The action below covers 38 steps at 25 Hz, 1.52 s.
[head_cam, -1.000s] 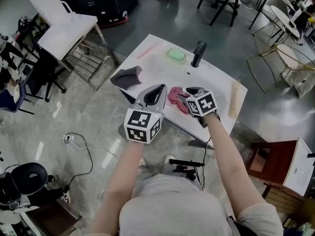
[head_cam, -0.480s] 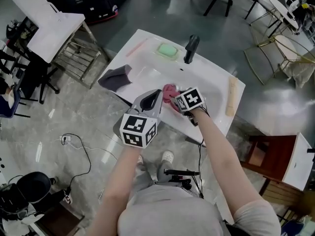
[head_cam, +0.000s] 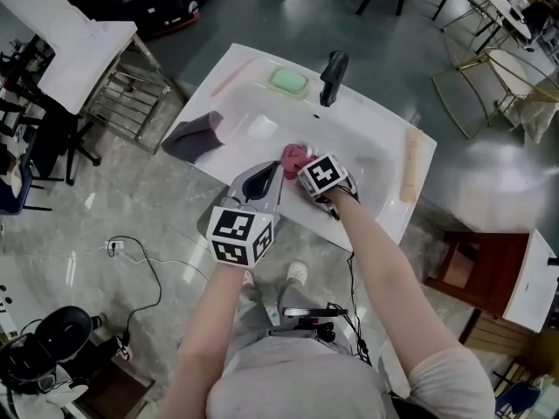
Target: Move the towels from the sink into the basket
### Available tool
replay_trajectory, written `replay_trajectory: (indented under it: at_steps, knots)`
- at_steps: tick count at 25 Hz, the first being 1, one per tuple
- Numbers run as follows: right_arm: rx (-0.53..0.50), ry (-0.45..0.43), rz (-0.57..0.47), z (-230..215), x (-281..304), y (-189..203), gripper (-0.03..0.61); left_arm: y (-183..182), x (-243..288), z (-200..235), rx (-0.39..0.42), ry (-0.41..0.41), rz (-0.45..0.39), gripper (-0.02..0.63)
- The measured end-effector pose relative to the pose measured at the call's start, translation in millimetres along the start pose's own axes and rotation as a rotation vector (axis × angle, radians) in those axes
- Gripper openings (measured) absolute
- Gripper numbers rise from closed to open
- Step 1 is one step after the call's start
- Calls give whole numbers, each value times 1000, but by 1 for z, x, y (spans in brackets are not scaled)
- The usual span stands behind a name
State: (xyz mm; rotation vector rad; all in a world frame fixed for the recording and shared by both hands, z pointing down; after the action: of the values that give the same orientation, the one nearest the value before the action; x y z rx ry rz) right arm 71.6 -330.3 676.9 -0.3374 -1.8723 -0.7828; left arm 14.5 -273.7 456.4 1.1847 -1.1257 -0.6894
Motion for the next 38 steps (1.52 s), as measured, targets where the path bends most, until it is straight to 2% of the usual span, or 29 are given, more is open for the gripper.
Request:
replay_trajectory:
  at_steps: [5, 11, 12, 13, 15, 23, 30, 38]
  knots:
    - [-57, 22, 43, -11, 19, 8, 224, 3, 8, -2, 6, 10, 15, 6]
    - [3, -19, 19, -19, 23, 10, 217, 7, 8, -1, 2, 9, 23, 6]
    - [3, -14, 21, -19, 23, 11, 183, 9, 7, -1, -1, 8, 25, 6]
    - [5, -13, 27, -18, 24, 12, 111, 9, 6, -1, -3, 8, 27, 6]
    - [18, -15, 40, -17, 24, 13, 86, 10, 5, -1, -3, 9, 30, 6]
    - [28, -14, 33, -18, 13, 15, 75, 8, 0, -2, -8, 8, 26, 6]
    - [9, -61, -45, -11, -9, 10, 75, 1, -6, -4, -1, 16, 15, 6]
    - [23, -44, -131, -7, -39, 3, 75, -14, -19, -2, 23, 22, -5, 6]
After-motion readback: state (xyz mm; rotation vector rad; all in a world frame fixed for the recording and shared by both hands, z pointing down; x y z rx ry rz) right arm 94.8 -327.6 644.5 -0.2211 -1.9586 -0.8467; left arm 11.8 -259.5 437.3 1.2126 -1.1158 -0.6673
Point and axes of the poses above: the fingertips, and each gripper's own axes: x forward along the fingers, z to its left, y out of its underside, the point moved 1 cm from there along -x, backward along the fingers, and after that the axes turned 14 degrees about x, right-handed, at the moved point
